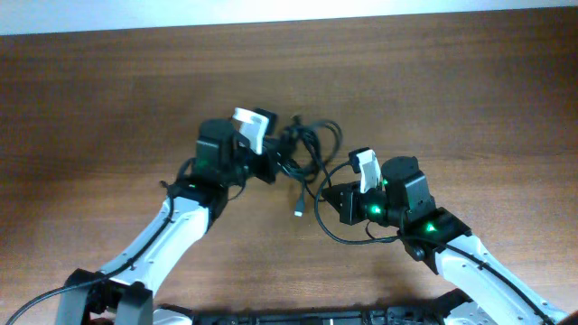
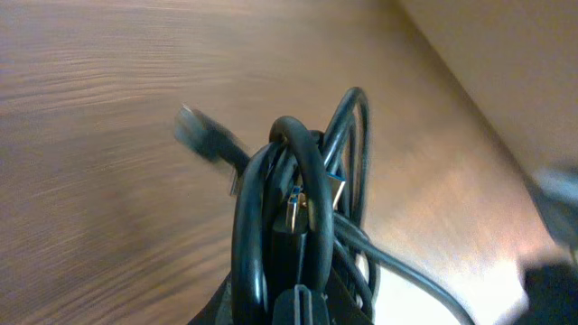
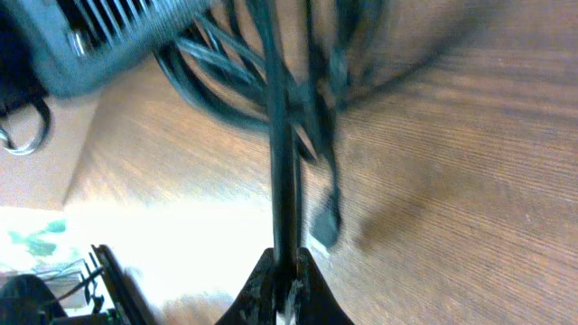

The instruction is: Untangle cables

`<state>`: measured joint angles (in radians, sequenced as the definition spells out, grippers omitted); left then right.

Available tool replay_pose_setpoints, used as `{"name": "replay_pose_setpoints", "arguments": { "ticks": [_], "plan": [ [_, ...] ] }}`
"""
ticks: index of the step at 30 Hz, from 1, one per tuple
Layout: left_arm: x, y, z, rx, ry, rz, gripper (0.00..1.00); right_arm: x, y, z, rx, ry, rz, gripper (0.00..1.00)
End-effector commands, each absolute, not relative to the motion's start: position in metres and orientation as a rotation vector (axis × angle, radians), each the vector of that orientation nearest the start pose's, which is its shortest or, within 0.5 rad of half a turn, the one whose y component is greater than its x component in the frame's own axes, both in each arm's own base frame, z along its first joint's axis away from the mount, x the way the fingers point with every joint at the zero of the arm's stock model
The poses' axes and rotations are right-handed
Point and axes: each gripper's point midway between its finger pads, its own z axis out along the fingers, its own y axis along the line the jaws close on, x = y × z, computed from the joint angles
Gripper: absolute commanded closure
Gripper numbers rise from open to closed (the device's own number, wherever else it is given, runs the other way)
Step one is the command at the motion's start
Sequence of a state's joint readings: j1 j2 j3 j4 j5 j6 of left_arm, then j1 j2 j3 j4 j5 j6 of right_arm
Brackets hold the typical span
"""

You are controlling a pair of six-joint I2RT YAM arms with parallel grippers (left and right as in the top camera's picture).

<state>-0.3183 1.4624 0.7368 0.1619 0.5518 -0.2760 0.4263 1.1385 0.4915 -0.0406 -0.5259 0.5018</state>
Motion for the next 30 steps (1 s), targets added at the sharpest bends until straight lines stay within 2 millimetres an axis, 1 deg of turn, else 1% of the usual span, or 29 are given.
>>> {"name": "replay_pose_setpoints", "arguments": {
  "ticks": [1,3,4,8,9,10,11,12,13,14,16,18,19,22,24,26,27,30],
  "plan": [
    [0.398,-0.139,0.143,-0.203,2.166,-0.830,1.00,0.239,0.207,0.101,-0.196,2.447,1.073,0.96],
    [0.404,-0.121,0.143,-0.343,2.155,-0.851,1.00,0.234,0.205,0.096,-0.185,2.482,1.066,0.96],
    [0.405,-0.115,0.143,-0.376,2.150,-0.854,1.00,0.233,0.204,0.095,-0.183,2.489,1.065,0.96],
    [0.404,-0.114,0.141,-0.384,2.164,-0.860,1.00,0.235,0.204,0.095,-0.181,2.482,1.058,0.96],
    [0.402,-0.116,0.140,-0.370,2.175,-0.867,1.00,0.236,0.204,0.096,-0.182,2.479,1.059,0.89],
    [0.398,-0.122,0.139,-0.289,2.187,-0.874,1.00,0.237,0.205,0.097,-0.185,2.468,1.061,0.65],
    [0.392,-0.131,0.141,-0.145,2.188,-0.888,1.00,0.241,0.207,0.102,-0.196,2.436,1.067,0.46],
    [0.386,-0.139,0.143,-0.019,2.183,-0.907,1.00,0.244,0.208,0.106,-0.203,2.412,1.071,0.42],
    [0.382,-0.145,0.145,0.052,2.177,-0.925,1.00,0.248,0.210,0.111,-0.211,2.381,1.076,0.41],
    [0.374,-0.154,0.147,0.168,2.160,-0.964,1.00,0.252,0.212,0.116,-0.221,2.347,1.082,0.39],
    [0.361,-0.167,0.152,0.335,2.119,-1.033,1.00,0.260,0.215,0.128,-0.240,2.278,1.092,0.37],
    [0.347,-0.178,0.159,0.482,2.059,-1.104,1.00,0.266,0.218,0.138,-0.254,2.223,1.099,0.37],
    [0.344,-0.181,0.161,0.507,2.046,-1.121,1.00,0.268,0.219,0.141,-0.258,2.207,1.101,0.37],
    [0.340,-0.187,0.162,0.537,2.038,-1.136,1.00,0.266,0.220,0.140,-0.263,2.212,1.107,0.38],
    [0.337,-0.192,0.162,0.554,2.038,-1.145,1.00,0.263,0.223,0.142,-0.276,2.209,1.142,0.41],
    [0.332,-0.201,0.162,0.582,2.036,-1.158,1.00,0.260,0.226,0.146,-0.299,2.197,1.174,0.43],
    [0.328,-0.208,0.162,0.605,2.035,-1.172,1.00,0.260,0.226,0.146,-0.299,2.197,1.173,0.43],
    [0.319,-0.221,0.162,0.648,2.031,-1.195,1.00,0.264,0.223,0.144,-0.274,2.200,1.136,0.44]
  ]
}}
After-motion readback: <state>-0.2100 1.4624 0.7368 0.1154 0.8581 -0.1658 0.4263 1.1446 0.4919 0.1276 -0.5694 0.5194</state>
